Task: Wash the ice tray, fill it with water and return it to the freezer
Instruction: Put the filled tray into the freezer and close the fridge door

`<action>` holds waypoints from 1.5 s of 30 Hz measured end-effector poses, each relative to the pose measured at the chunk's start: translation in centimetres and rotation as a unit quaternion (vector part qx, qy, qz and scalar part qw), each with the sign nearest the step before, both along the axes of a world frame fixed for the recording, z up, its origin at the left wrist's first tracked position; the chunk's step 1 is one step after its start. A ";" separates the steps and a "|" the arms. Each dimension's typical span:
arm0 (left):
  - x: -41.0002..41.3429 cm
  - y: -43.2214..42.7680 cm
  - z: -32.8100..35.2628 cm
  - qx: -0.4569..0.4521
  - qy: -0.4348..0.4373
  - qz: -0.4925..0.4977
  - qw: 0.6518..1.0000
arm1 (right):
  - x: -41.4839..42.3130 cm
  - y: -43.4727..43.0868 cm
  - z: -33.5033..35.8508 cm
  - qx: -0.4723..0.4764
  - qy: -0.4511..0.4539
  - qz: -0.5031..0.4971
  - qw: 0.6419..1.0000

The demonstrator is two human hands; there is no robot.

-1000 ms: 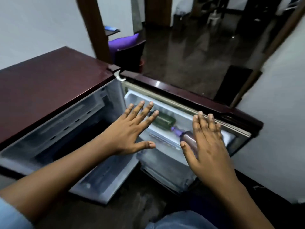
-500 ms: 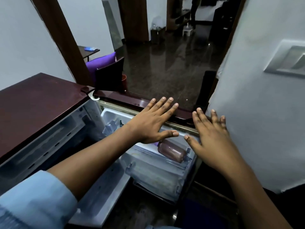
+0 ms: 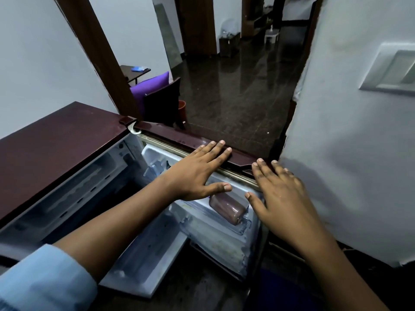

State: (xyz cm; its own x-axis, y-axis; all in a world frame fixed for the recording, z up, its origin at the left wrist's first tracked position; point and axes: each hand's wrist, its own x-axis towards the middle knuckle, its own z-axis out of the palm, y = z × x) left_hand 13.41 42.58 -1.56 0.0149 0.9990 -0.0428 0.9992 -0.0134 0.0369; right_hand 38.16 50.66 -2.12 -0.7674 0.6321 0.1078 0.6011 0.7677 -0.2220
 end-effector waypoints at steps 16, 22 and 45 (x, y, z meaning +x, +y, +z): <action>1.5 -8.9 1.8 -0.040 -0.012 0.085 0.995 | 2.6 -4.5 3.0 -0.125 -0.084 0.242 0.959; 1.4 -12.5 1.9 -0.049 -0.002 0.123 0.991 | 1.8 -7.0 1.9 -0.122 -0.097 0.336 0.929; -4.3 -27.5 1.5 -0.012 -0.047 0.304 0.952 | -9.7 -20.5 -5.1 -0.053 0.142 0.526 0.837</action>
State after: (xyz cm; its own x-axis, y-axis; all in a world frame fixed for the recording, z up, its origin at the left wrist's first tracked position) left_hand 9.11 15.10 -0.10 -0.5602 0.8232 -0.0924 0.8146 0.5677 0.1188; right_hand 28.48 30.15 -7.21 -0.8581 -0.3589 0.3672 -0.4832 0.8063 -0.3412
